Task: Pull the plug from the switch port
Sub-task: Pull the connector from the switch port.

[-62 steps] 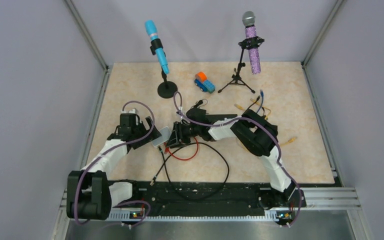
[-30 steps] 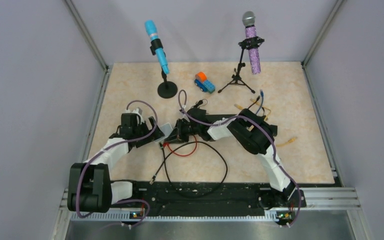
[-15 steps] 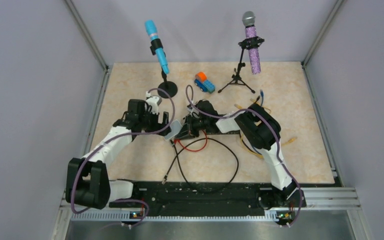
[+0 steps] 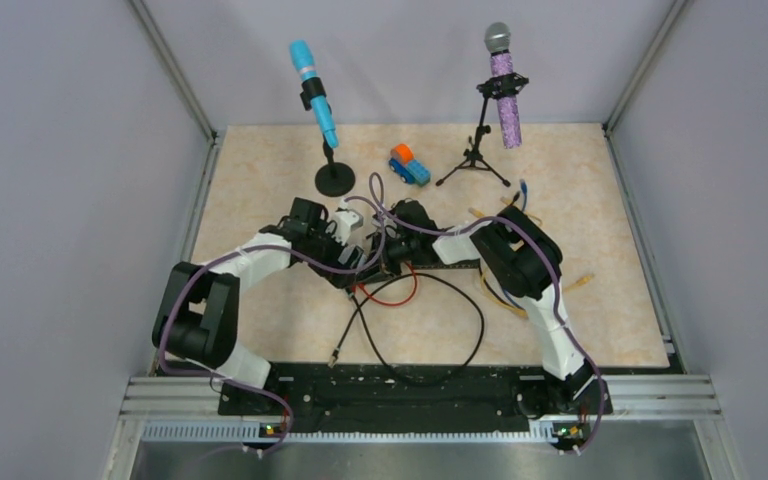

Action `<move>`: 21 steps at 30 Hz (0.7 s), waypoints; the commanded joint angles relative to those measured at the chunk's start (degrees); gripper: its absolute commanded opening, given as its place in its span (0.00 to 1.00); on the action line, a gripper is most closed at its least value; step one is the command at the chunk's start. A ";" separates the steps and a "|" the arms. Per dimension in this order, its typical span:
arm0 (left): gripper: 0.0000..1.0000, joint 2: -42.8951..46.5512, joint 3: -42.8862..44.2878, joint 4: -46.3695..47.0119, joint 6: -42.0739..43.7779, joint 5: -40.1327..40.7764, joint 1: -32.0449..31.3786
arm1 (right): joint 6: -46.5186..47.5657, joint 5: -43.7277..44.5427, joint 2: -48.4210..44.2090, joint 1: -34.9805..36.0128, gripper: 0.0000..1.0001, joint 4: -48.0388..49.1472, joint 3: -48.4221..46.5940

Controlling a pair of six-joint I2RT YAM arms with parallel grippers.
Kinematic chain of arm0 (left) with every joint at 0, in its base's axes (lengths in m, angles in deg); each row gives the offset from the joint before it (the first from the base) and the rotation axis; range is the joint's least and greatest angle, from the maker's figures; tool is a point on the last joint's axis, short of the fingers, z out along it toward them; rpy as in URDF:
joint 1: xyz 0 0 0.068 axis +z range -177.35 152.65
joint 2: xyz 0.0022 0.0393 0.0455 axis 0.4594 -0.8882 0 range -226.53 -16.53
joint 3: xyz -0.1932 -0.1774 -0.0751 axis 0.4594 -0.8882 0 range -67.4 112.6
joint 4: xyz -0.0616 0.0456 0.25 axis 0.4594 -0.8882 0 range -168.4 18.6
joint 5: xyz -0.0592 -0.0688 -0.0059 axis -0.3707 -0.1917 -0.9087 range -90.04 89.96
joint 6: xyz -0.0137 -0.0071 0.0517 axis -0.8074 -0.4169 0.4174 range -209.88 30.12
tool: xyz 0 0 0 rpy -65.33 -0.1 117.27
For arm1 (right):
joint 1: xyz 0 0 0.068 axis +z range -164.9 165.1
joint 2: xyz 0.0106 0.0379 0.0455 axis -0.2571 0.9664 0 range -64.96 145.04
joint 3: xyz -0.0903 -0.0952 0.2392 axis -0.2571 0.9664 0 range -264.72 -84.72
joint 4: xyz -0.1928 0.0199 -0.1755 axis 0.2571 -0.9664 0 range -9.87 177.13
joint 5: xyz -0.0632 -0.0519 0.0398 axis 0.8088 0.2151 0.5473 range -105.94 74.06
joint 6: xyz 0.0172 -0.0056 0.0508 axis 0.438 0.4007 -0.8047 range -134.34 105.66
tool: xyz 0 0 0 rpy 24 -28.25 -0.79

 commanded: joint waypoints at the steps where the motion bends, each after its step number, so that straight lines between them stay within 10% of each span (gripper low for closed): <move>1: 0.99 -3.03 2.05 0.16 2.79 1.19 -2.00 | 0.74 -1.34 -0.99 -0.37 0.00 -1.12 -1.65; 21: 0.73 -3.27 2.41 -3.08 0.07 14.91 -2.56 | 0.67 -0.21 -2.15 -0.32 0.00 -1.43 -0.82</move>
